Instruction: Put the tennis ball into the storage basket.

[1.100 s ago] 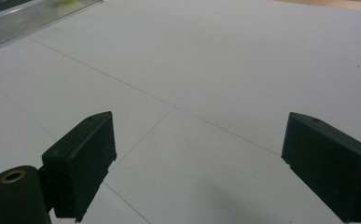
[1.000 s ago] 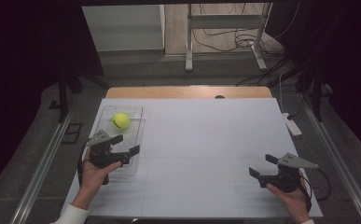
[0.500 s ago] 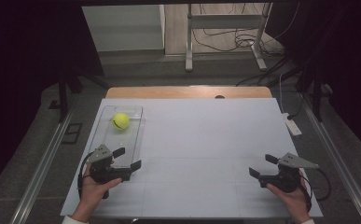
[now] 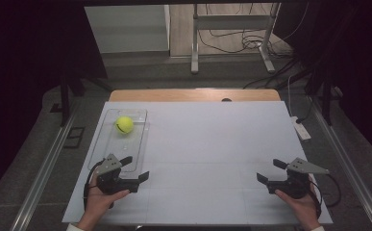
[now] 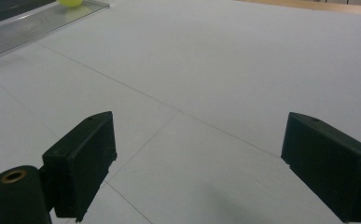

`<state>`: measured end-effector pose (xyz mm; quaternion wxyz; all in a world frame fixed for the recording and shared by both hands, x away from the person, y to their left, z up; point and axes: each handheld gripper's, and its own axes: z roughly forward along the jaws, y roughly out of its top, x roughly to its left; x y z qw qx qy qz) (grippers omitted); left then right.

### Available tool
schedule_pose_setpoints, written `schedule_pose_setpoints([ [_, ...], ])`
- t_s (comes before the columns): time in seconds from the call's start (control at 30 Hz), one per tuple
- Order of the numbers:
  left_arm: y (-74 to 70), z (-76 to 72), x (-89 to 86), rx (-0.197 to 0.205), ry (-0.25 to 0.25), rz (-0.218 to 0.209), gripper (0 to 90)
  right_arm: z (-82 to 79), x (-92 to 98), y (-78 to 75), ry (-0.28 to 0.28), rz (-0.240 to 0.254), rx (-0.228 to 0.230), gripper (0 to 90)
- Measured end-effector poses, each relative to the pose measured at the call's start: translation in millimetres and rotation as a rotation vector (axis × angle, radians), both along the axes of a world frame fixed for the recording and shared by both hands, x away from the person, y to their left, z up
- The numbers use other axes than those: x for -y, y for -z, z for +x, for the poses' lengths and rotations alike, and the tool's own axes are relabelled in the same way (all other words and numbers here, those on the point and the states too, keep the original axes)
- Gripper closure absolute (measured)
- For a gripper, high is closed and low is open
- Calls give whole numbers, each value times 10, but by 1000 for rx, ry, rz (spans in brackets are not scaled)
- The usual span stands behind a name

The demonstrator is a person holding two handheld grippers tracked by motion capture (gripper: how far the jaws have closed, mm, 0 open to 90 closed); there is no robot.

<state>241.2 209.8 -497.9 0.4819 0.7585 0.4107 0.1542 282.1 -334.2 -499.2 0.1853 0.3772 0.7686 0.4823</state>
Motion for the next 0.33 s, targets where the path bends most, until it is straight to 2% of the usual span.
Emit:
schedule_pose_setpoints([
  [0.33,2,1,3,-1,1,-3,120,-2,-5,3,-3,-1,-1,102],
])
